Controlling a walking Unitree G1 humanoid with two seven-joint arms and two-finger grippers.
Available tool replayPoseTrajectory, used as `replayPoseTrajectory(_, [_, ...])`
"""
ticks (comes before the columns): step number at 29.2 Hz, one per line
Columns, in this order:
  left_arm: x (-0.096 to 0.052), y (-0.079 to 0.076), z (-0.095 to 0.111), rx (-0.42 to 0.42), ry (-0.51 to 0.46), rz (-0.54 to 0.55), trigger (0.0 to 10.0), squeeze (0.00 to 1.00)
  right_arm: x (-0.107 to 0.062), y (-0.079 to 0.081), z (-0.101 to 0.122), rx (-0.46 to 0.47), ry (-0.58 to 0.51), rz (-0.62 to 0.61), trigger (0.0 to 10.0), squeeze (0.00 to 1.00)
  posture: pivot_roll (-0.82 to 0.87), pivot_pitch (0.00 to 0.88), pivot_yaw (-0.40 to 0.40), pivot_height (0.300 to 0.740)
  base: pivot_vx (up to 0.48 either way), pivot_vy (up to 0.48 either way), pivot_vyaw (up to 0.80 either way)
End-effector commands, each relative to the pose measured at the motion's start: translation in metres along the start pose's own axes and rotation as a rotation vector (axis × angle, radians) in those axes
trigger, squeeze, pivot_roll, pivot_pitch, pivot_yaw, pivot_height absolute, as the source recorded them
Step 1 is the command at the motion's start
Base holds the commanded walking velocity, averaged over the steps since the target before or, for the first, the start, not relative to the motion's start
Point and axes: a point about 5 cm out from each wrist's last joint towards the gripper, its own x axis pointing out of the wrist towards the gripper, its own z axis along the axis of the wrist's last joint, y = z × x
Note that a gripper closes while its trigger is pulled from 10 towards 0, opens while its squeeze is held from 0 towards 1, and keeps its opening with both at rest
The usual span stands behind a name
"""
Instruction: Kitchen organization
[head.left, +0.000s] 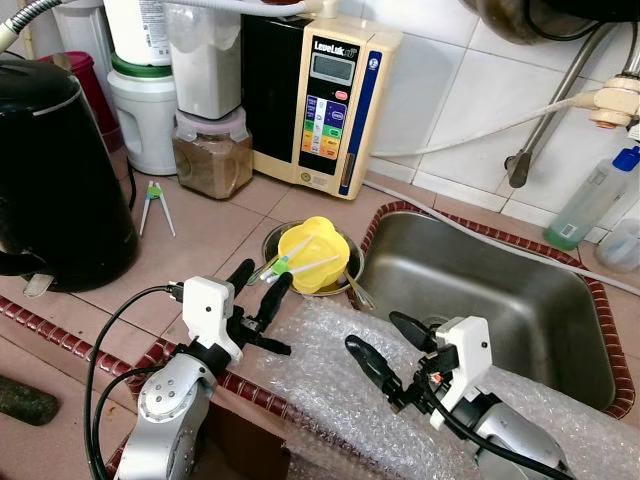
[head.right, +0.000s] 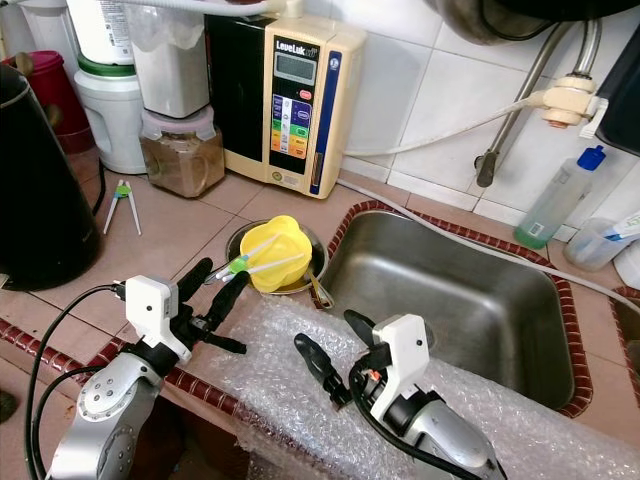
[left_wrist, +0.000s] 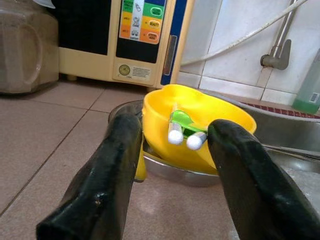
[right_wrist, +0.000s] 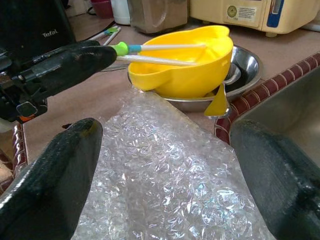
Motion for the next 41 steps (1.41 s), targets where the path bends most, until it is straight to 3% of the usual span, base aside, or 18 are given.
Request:
replayPoseTrajectory(1, [0.001, -0.001, 0.002, -0.008, -0.010, -0.009, 0.0, 0.00, 0.001, -0.003, 0.001, -0.004, 0.003, 0.000, 10.0, 0.00, 0.22, 0.000, -0.120, 0.740, 0.000, 0.000, 0.00])
replayPoseTrajectory(8, [-0.001, 0.004, 0.008, -0.041, -0.053, 0.039, 0.0, 0.00, 0.004, -0.006, 0.000, -0.017, 0.010, 0.006, 10.0, 0.00, 0.24, 0.000, -0.128, 0.740, 0.000, 0.000, 0.00])
replayPoseTrajectory(20, [-0.001, 0.002, 0.016, -0.058, -0.086, 0.015, 0.0, 0.00, 0.008, -0.008, 0.000, -0.035, 0.010, 0.006, 10.0, 0.00, 0.25, 0.000, -0.127, 0.740, 0.000, 0.000, 0.00])
replayPoseTrajectory(31, [0.001, 0.009, 0.019, -0.153, -0.119, 0.103, 0.0, 0.00, 0.010, -0.008, 0.001, -0.054, 0.010, 0.007, 10.0, 0.00, 0.24, 0.000, -0.132, 0.740, 0.000, 0.000, 0.00])
replayPoseTrajectory(41, [0.005, 0.003, 0.024, -0.178, -0.143, 0.085, 0.0, 0.00, 0.010, -0.008, -0.001, -0.067, 0.021, 0.015, 10.0, 0.00, 0.23, 0.000, -0.135, 0.740, 0.000, 0.000, 0.00])
